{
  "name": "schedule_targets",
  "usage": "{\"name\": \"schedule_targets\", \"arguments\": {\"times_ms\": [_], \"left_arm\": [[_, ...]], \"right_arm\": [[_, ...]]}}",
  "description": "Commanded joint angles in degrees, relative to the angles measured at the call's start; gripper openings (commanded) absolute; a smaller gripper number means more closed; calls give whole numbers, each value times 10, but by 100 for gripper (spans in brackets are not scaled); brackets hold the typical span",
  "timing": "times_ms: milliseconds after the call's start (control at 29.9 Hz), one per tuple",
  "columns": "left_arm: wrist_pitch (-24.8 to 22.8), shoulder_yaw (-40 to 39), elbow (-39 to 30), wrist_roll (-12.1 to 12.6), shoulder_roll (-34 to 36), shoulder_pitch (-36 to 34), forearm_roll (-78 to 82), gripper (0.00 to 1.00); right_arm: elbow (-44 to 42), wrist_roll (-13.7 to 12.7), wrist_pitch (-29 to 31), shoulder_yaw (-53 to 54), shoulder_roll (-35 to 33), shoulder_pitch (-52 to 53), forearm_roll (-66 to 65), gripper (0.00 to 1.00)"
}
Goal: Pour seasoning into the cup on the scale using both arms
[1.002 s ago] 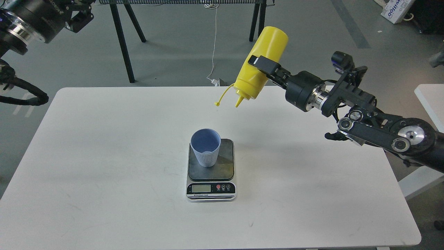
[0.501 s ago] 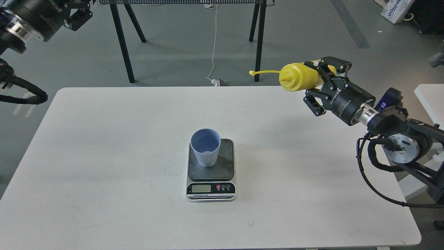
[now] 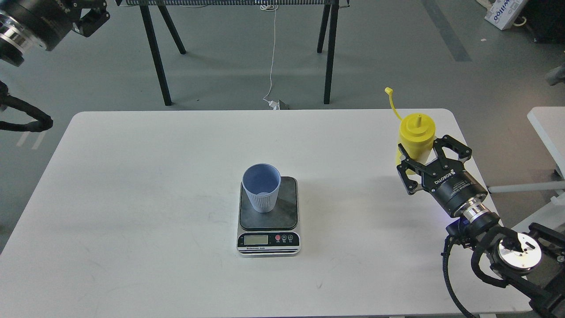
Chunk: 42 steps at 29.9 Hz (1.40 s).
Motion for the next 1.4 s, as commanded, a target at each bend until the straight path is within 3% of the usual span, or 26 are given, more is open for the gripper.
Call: {"name": "schedule_targets", "arguments": {"times_ms": [0,234,434,702,1002,1069,1370], "left_arm": [[0,0,-1,0,0,1,0,99],[0,1,-1,0,0,1,0,100],[-1,1,-1,0,0,1,0,99],[0,2,-2,0,-1,1,1,99],[0,2,-4,0,0,-1,1,100],[0,1,-4,0,0,-1,1,99],[-1,0,-4,0,6,-1,1,99]], "right_arm": [[-12,-1,0,2,41,-19,21,30],[-38,-1,0,1,89,-26,21,33],[-70,-2,0,-3,98,-41,20,40],[-103,-13,0,-4,117,-60,18,41],[-105,-14,0,-6,114,-74,15,81],[-101,-14,0,-6,113,-76,14,96],[-81,-11,0,1,87,-112,14,99]]}}
